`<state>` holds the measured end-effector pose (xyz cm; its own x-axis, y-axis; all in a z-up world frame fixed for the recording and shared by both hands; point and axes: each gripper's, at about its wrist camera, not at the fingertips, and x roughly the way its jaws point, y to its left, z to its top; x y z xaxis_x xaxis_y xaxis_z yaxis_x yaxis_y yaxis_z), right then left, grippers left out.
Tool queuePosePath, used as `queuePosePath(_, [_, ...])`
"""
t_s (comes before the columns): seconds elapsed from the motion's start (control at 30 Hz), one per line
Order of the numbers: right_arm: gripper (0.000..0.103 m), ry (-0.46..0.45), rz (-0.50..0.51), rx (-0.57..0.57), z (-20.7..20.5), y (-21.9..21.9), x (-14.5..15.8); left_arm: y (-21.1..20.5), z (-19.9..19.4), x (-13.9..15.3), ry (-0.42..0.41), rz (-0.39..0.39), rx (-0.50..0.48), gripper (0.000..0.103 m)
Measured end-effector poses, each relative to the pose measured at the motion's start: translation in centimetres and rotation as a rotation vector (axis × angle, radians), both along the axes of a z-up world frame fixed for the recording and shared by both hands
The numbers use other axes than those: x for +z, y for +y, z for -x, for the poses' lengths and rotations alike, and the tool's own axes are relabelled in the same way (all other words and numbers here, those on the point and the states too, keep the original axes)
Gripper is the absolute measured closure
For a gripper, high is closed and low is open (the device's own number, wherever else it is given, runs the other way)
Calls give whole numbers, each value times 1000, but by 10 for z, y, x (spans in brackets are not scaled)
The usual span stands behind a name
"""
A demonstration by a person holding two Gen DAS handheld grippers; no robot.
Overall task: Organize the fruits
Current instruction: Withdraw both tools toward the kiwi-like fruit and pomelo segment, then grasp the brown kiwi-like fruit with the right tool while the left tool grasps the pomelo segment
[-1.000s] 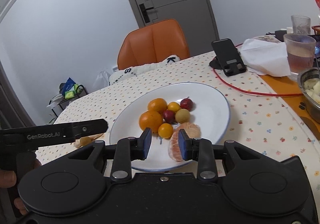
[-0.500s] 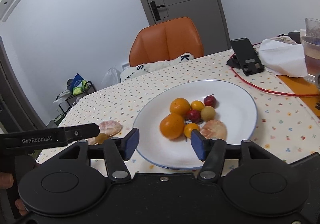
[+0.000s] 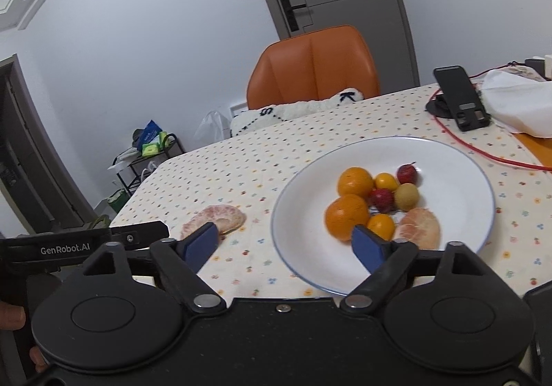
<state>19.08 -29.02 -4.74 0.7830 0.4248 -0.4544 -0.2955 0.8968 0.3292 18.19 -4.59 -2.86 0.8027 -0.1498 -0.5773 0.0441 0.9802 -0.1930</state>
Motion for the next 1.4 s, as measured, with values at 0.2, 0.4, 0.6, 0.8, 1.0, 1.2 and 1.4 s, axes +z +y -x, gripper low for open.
queuePosePath(0.2, [9, -2, -9, 24, -2, 13, -1, 15, 5, -1, 6, 9, 32, 12])
queuePosePath(0.4, [9, 1, -8, 51, -3, 25, -2, 29, 10, -4, 10, 27, 55, 12])
queuePosePath(0.6, [9, 7, -3, 83, -3, 38, -4, 38, 13, -6, 9, 55, 55, 12])
queuePosePath(0.8, [16, 12, 9, 123, -6, 52, -6, 45, 14, -10, 2, 57, 70, 13])
queuePosePath(1.0, [27, 11, 38, 142, -14, 69, -7, 57, 13, -15, 10, 59, 91, 14])
queuePosePath(1.2, [35, 20, 64, 170, -25, 89, -11, 72, 9, -21, 23, 67, 107, 14])
queuePosePath(1.4, [40, 33, 79, 190, -35, 104, -15, 83, 4, -24, 18, 75, 128, 15])
